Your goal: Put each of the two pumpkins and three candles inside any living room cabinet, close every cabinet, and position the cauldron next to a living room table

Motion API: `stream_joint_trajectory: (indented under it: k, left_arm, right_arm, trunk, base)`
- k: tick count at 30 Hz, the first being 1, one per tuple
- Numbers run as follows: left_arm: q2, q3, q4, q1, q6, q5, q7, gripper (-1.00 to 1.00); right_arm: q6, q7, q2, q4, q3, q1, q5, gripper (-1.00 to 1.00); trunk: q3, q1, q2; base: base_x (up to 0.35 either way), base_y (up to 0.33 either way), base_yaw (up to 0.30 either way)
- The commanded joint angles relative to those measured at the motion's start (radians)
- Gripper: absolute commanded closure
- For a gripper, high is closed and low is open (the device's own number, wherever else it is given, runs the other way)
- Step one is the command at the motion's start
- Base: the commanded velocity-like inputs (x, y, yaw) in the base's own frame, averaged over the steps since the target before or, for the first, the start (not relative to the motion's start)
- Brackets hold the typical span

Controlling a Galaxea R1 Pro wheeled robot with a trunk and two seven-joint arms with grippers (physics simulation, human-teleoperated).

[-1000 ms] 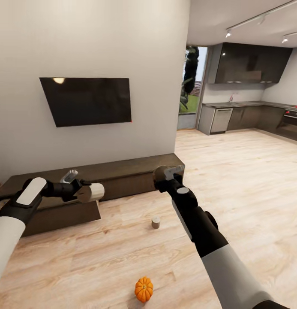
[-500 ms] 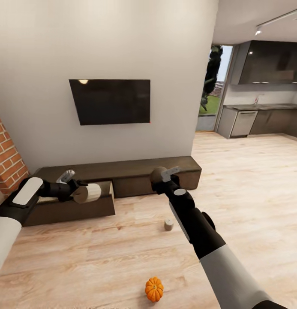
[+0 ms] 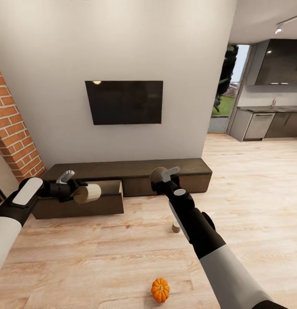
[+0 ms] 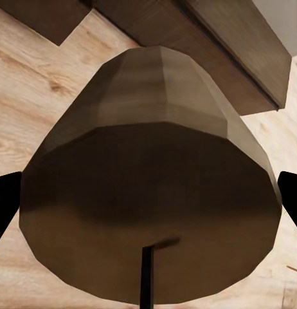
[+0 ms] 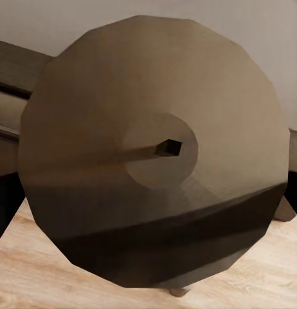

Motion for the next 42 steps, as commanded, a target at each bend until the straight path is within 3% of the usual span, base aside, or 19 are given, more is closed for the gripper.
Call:
stream_joint_trajectory:
  k: [1, 15, 29, 39, 42]
  left_arm:
    - [-0.001, 0.000, 0.000, 0.000, 0.000, 0.002, 0.000, 1.00]
    - [0.003, 0.002, 0.002, 0.000, 0.000, 0.005, 0.000, 1.00]
    - [0.002, 0.001, 0.002, 0.000, 0.000, 0.007, 0.000, 1.00]
    - [-0.002, -0.001, 0.003, 0.000, 0.000, 0.007, 0.000, 1.00]
    - [-0.003, -0.001, 0.002, 0.000, 0.000, 0.006, 0.000, 1.00]
  right_arm:
    - [0.000, 0.000, 0.000, 0.000, 0.000, 0.000, -0.001, 1.00]
    - [-0.002, 0.003, -0.003, 0.001, 0.000, 0.002, 0.000, 1.00]
    - [-0.002, 0.001, -0.002, 0.000, 0.001, 0.006, 0.001, 1.00]
    - [-0.002, 0.001, -0.002, 0.001, 0.003, 0.007, 0.001, 1.00]
    - [-0.002, 0.001, -0.002, 0.001, 0.036, 0.007, 0.001, 1.00]
  trunk:
    - [0.003, -0.004, 0.007]
    - [0.047, -0.058, 0.105]
    - [0.091, -0.111, 0.203]
    - [0.091, -0.111, 0.203]
    - [0.091, -0.111, 0.203]
  base:
    - [0.000, 0.000, 0.036]
    - [0.000, 0.000, 0.023]
    - [0.000, 0.000, 0.264]
    - [0.000, 0.000, 0.286]
    - [0.000, 0.000, 0.286]
